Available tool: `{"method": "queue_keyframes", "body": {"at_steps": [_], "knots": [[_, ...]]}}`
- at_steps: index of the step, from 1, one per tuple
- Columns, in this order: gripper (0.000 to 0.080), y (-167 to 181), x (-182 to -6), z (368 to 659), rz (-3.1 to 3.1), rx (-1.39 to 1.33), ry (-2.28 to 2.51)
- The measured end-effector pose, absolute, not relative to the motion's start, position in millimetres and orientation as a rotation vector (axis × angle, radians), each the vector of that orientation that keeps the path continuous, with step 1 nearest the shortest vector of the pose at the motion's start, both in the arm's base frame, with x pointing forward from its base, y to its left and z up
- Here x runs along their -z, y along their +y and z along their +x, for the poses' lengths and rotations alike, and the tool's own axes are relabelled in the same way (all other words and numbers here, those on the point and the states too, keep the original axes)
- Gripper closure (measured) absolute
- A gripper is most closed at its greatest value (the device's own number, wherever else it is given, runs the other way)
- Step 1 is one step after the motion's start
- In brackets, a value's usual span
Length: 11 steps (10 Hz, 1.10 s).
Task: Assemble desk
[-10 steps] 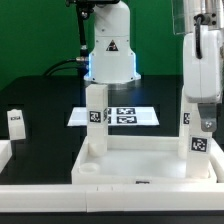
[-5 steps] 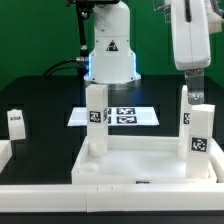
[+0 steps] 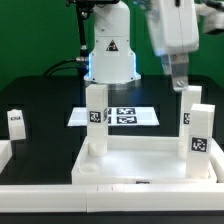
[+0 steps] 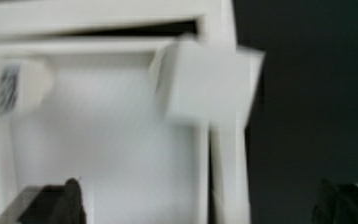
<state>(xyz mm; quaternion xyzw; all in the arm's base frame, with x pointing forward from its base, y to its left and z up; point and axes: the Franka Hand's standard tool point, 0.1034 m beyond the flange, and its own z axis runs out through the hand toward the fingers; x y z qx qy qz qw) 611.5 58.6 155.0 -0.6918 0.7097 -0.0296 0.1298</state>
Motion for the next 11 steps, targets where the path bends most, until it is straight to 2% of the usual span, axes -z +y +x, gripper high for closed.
{"method": "queue_keyframes", "body": {"at_steps": [2, 7, 11], "knots": [[0.0151, 31.0, -166.6, 596.2, -2.197, 0.100, 1.858], [0.0151, 28.7, -166.1, 597.1, -2.478, 0.181, 1.495], [0.0151, -42.1, -171.5, 567.2, -2.819, 0.274, 0.813]]}}
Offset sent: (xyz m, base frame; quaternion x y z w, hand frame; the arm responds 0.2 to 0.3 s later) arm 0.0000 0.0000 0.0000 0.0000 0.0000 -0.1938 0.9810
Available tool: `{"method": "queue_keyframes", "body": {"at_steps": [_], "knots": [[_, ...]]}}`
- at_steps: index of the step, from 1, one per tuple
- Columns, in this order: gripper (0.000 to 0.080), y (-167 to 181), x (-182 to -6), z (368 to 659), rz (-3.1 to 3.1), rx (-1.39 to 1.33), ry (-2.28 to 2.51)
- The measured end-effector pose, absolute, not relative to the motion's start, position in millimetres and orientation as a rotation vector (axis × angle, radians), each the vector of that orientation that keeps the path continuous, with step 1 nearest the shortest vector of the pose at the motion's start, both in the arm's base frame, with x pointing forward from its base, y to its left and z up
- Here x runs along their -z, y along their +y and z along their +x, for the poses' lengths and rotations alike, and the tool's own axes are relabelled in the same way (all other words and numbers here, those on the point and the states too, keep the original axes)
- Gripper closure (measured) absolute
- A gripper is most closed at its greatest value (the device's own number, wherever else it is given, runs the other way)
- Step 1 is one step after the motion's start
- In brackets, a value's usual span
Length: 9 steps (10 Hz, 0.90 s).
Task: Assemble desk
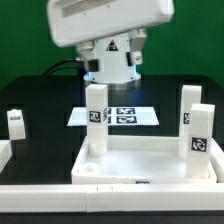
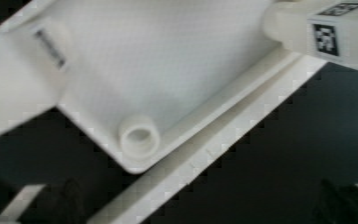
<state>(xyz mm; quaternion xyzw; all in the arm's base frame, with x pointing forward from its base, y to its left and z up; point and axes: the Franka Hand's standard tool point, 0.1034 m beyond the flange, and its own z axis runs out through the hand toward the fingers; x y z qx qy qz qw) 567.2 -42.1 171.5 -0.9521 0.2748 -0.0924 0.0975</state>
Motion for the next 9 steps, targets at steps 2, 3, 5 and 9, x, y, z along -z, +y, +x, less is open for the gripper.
{"method": "queue_keyframes", "body": {"at_steps": [2, 3, 5, 9], "knots": [[0.0151, -47.1, -168.6, 564.3, -2.867, 0.302, 0.694], [0.0151, -47.7, -168.4, 564.2, -2.899, 0.313, 0.586], [0.0151, -49.0, -168.1, 563.9, -2.943, 0.328, 0.410], [0.0151, -112.0, -139.3, 526.1, -3.036, 0.291, -0.137]]}}
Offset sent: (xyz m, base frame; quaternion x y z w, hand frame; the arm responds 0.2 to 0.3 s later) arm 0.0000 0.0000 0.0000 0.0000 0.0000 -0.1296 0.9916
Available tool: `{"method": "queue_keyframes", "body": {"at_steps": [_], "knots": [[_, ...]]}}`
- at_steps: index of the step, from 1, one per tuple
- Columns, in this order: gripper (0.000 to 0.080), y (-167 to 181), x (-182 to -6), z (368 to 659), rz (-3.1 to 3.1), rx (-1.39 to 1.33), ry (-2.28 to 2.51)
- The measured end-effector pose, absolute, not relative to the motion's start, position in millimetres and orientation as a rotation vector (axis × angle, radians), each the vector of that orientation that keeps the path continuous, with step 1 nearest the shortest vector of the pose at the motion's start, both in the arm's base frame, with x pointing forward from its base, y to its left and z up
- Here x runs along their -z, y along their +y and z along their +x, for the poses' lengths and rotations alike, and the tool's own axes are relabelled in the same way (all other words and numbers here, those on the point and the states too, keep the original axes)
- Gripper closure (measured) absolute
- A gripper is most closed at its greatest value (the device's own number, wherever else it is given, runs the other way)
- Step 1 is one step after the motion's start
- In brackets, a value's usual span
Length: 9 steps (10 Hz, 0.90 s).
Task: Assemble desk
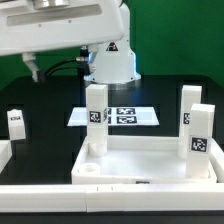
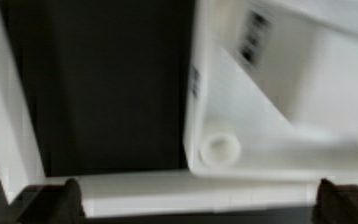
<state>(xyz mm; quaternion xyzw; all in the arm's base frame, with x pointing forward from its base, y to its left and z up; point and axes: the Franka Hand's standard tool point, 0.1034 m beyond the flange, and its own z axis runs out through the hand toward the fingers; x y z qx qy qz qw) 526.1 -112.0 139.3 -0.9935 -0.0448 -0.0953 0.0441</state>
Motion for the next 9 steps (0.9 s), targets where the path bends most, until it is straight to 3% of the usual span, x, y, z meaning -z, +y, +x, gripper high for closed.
{"method": "queue_keyframes", "body": {"at_steps": [2, 6, 7, 9], "knots": [[0.0151, -148.3, -115.0, 508.1, -3.072, 0.232, -0.402], [0.0151, -142.9, -111.5, 506.0, -3.066, 0.178, -0.483], [0.0151, -152.3, -102.1, 498.8, -3.074, 0.126, -0.477], [0.0151, -172.8, -86.3, 482.4, -3.093, -0.186, -0.444]]}}
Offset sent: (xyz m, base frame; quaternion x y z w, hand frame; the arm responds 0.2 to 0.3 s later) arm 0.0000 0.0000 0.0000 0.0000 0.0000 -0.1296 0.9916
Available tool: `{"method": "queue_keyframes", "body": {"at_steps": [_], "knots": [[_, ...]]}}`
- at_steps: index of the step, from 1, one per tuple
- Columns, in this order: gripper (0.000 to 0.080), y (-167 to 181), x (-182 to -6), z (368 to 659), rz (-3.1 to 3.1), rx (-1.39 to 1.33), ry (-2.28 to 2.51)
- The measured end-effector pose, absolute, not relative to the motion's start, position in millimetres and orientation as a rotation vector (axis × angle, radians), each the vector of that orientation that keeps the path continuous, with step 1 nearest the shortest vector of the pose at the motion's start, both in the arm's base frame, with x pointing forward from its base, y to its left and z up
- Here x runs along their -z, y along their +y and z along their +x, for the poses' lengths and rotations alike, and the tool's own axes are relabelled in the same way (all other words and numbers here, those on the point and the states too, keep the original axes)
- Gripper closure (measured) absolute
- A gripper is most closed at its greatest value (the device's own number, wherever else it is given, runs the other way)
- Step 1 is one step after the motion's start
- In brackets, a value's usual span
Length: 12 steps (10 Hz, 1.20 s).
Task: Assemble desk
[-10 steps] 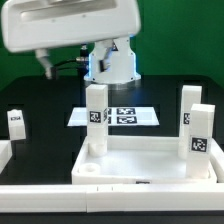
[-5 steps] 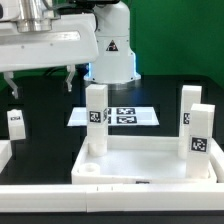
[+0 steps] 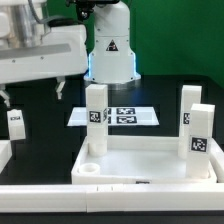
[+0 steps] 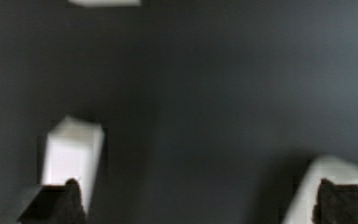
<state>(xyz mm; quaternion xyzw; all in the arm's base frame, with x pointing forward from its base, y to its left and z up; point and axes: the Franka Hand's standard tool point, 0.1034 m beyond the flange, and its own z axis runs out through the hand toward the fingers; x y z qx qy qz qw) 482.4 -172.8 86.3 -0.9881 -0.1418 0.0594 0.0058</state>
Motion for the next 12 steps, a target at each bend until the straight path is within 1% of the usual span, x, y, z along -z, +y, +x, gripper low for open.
{"method": "queue_keyframes", "body": {"at_steps": [1, 2, 3, 4, 5, 6, 7, 8, 9, 10, 11, 12], "knots": [[0.0151, -179.3, -79.4, 481.0, -3.102, -0.270, -0.448], [0.0151, -171.7, -82.1, 476.9, -3.042, -0.420, -0.348], [0.0151, -172.3, -81.6, 482.4, -3.041, -0.469, -0.363], [0.0151, -168.7, -80.5, 475.7, -3.013, -0.628, -0.356], [0.0151, -168.6, -78.5, 477.4, -2.990, -0.713, -0.357], [0.0151, -181.0, -72.7, 470.8, -2.977, -0.811, -0.340], [0.0151, -190.7, -71.1, 460.0, -2.956, -0.966, -0.311], [0.0151, -196.0, -70.2, 458.2, -2.931, -1.123, -0.278], [0.0151, -195.8, -72.7, 464.1, -2.887, -1.205, -0.251], [0.0151, -196.9, -71.2, 466.3, -2.874, -1.257, -0.257], [0.0151, -195.3, -69.9, 461.3, -2.834, -1.341, -0.254], [0.0151, -198.2, -67.2, 463.0, -2.845, -1.331, -0.257]]}}
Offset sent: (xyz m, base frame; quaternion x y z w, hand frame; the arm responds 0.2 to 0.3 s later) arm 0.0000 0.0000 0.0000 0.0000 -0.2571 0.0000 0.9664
